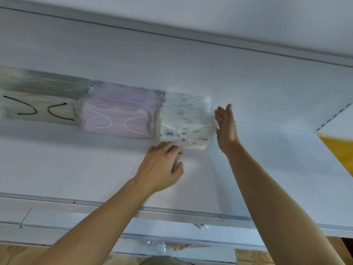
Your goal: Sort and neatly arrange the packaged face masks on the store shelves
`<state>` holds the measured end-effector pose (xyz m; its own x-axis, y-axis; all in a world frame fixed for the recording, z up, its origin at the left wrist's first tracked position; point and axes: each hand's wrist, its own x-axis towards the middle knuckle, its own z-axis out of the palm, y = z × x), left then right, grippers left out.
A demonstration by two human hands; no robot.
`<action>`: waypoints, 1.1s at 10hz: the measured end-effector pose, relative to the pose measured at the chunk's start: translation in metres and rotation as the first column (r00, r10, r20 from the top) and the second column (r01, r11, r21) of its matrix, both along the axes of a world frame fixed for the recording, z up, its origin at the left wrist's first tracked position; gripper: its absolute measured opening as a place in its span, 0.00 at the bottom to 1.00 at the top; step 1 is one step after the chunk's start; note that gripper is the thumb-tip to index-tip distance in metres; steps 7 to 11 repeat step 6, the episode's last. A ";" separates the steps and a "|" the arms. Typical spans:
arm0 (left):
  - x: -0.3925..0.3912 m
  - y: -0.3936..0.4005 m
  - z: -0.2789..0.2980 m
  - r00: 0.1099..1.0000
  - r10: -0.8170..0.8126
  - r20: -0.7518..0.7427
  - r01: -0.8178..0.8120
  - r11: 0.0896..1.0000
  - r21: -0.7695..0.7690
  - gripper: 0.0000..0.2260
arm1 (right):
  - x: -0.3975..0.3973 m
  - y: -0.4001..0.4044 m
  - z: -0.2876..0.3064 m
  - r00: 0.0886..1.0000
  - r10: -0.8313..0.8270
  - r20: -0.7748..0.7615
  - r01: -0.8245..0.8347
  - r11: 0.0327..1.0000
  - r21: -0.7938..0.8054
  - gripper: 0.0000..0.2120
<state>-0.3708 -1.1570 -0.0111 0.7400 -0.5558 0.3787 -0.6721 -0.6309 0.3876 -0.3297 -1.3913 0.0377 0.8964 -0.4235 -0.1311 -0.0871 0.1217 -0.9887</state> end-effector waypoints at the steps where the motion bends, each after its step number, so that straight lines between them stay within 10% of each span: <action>1: 0.006 0.002 -0.006 0.998 0.064 -0.028 -0.063 0.998 0.013 0.14 | 0.016 -0.002 -0.013 0.996 0.089 -0.022 -0.089 0.996 0.017 0.42; 11: 0.007 0.003 -0.006 0.995 0.088 -0.038 -0.085 0.995 0.058 0.14 | -0.001 -0.003 -0.016 1.000 -0.016 0.020 0.015 0.999 0.051 0.39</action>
